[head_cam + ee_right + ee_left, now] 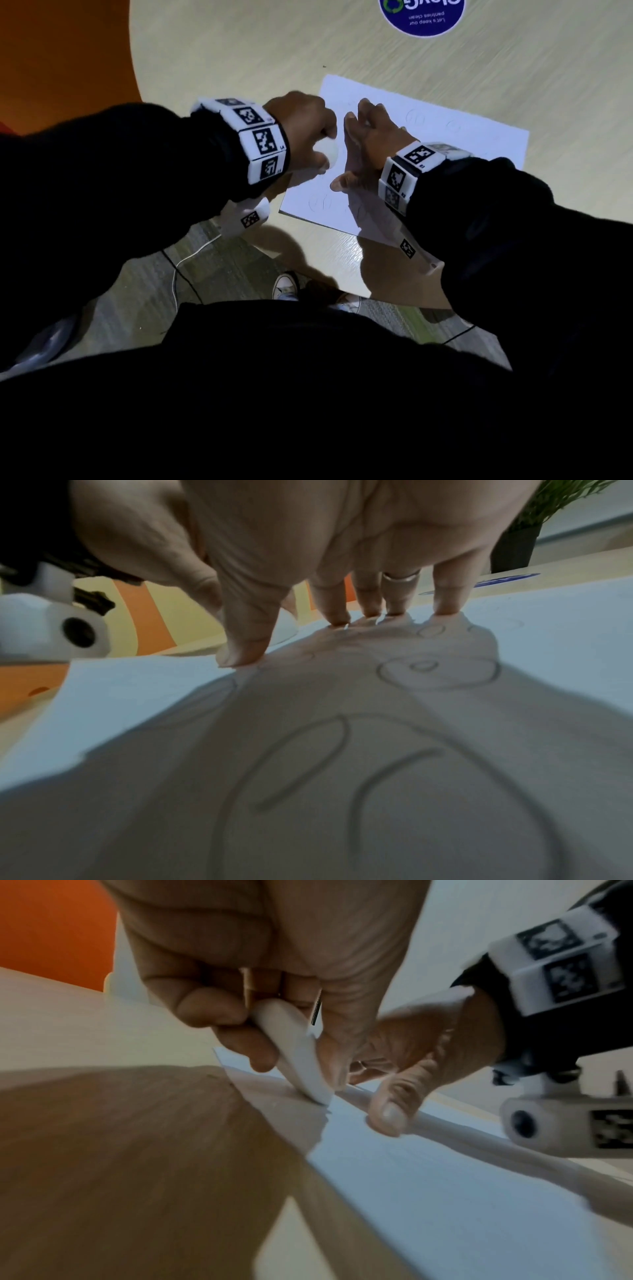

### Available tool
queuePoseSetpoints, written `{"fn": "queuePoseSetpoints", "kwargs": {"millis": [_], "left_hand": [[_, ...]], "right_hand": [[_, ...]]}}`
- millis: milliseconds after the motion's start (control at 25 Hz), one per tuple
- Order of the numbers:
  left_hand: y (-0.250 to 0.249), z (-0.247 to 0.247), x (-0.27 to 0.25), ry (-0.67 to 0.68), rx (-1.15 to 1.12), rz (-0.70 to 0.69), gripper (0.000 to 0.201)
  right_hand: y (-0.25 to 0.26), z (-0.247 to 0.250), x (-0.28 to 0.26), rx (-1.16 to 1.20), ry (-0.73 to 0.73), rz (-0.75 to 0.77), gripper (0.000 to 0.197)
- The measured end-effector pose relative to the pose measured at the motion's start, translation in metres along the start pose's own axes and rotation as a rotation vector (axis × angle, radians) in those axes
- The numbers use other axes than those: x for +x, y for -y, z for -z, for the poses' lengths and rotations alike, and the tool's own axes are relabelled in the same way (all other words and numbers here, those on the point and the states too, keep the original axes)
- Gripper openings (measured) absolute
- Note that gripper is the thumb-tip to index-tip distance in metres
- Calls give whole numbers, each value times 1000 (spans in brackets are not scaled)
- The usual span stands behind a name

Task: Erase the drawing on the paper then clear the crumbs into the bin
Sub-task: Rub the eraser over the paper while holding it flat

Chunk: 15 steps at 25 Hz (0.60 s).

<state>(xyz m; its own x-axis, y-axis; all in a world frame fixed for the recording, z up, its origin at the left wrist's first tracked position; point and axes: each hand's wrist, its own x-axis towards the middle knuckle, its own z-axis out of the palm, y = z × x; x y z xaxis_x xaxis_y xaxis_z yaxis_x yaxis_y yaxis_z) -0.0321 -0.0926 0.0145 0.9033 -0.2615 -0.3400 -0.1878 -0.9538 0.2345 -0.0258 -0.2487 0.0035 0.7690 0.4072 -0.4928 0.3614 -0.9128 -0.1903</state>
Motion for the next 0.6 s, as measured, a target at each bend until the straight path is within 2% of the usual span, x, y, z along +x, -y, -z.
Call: {"fn": "queuePoseSetpoints", "kwargs": {"millis": [120,320,520,600], "left_hand": [[-2,16,12,-58,15,31,47],[-3,-2,-4,48,71,-30,46],[1,12,7,-29,33,5,47],[5,1,-1,1,24,0,48]], "right_hand": [[0,0,-1,12,-24,3,96],[-3,-3,1,9,-37,10,106],[-1,-6,4,26,-42,8,103],[-2,-7,4,11,-38,7,110]]}}
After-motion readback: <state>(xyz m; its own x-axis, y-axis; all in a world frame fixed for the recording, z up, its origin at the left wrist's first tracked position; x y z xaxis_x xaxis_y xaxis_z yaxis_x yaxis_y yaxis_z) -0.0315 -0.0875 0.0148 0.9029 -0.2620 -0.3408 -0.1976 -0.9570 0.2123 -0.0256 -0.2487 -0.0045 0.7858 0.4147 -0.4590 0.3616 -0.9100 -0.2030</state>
